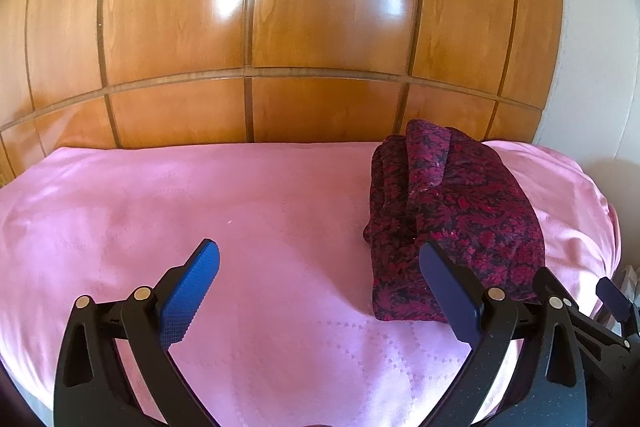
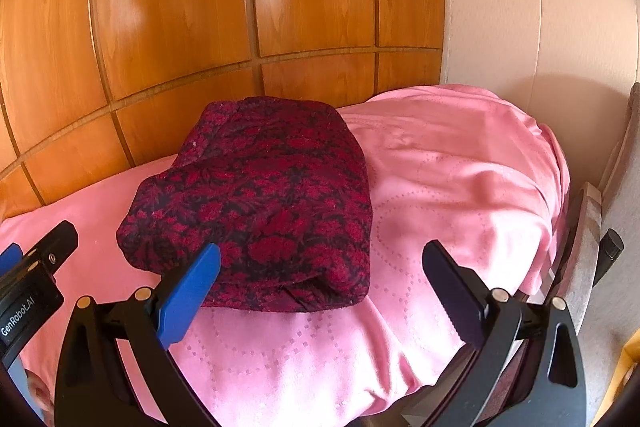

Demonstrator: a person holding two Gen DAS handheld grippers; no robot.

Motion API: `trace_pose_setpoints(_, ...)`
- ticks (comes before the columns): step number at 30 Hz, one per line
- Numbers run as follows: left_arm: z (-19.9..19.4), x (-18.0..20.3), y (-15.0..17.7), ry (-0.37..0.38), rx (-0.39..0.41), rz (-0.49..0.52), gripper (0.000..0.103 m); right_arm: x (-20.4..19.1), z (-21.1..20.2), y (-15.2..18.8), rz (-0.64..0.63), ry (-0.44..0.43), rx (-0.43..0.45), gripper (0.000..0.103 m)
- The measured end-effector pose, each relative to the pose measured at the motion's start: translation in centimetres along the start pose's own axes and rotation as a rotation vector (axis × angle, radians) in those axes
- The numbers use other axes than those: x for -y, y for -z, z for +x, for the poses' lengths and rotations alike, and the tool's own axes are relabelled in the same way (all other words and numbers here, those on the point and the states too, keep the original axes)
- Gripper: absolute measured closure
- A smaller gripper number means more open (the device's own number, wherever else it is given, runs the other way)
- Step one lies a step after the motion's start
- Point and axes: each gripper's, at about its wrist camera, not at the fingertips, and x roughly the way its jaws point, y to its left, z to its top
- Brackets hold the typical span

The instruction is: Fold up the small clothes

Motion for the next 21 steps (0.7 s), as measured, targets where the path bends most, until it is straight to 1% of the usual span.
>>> trace_pose_setpoints(6,0.40,-0.49,0.14,-0.004,-0.008,-0.007,0.004,-0.44,0.01,-0.06,-0.019,0.008,0.021,0.002)
trace_pose_setpoints(21,0.40,-0.44,0.28,-0.011,-0.010,-0.006,0.004,-0.43,0.30,-0.11,-0.018,-0.008,0.016,0.002)
